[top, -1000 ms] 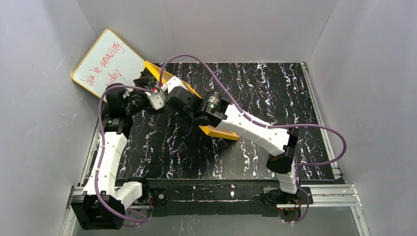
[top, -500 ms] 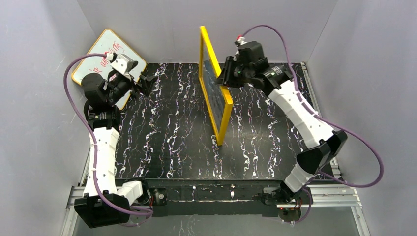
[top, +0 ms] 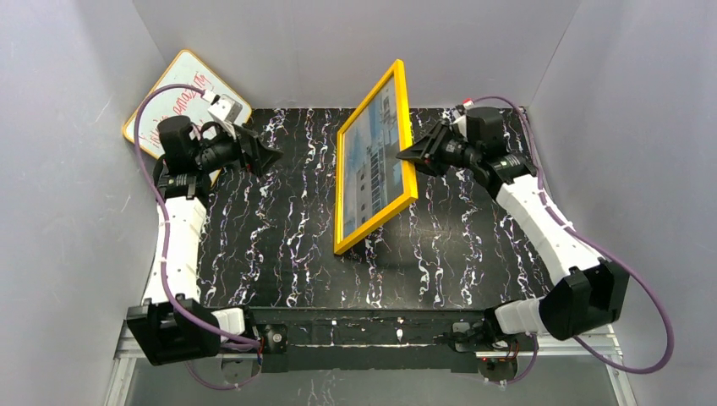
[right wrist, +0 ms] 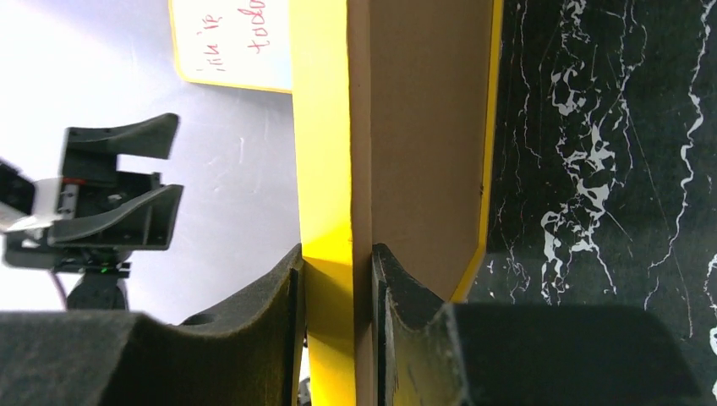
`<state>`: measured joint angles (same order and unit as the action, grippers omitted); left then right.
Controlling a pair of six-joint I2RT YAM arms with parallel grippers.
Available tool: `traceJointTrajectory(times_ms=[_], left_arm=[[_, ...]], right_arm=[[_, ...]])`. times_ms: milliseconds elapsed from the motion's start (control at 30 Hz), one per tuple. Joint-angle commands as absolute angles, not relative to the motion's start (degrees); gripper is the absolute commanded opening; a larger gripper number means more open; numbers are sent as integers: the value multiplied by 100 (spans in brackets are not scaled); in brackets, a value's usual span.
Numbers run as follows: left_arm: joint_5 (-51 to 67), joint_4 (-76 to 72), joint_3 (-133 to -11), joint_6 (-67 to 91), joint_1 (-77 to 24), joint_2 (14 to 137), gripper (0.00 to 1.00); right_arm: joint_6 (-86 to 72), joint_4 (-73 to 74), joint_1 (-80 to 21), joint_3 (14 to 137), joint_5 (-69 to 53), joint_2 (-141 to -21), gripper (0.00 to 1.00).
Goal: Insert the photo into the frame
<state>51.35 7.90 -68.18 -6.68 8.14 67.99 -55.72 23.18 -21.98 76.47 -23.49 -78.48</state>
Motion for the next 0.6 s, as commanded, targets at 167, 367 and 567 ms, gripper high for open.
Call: traceJointTrajectory(times_ms=[167, 367, 567], left_arm=[[5576, 2093, -7206, -1072, 875, 7284, 98], [5227, 2143, -7084, -905, 871, 7365, 98], [5109, 2518, -7034, -1446, 870, 7387, 98]], right_arm=[[-6923, 257, -1696, 5554, -3497, -6621, 1], [-7137, -316, -1673, 4100, -3516, -6294, 1], [-6496, -179, -1671, 3300, -3419, -6252, 1]])
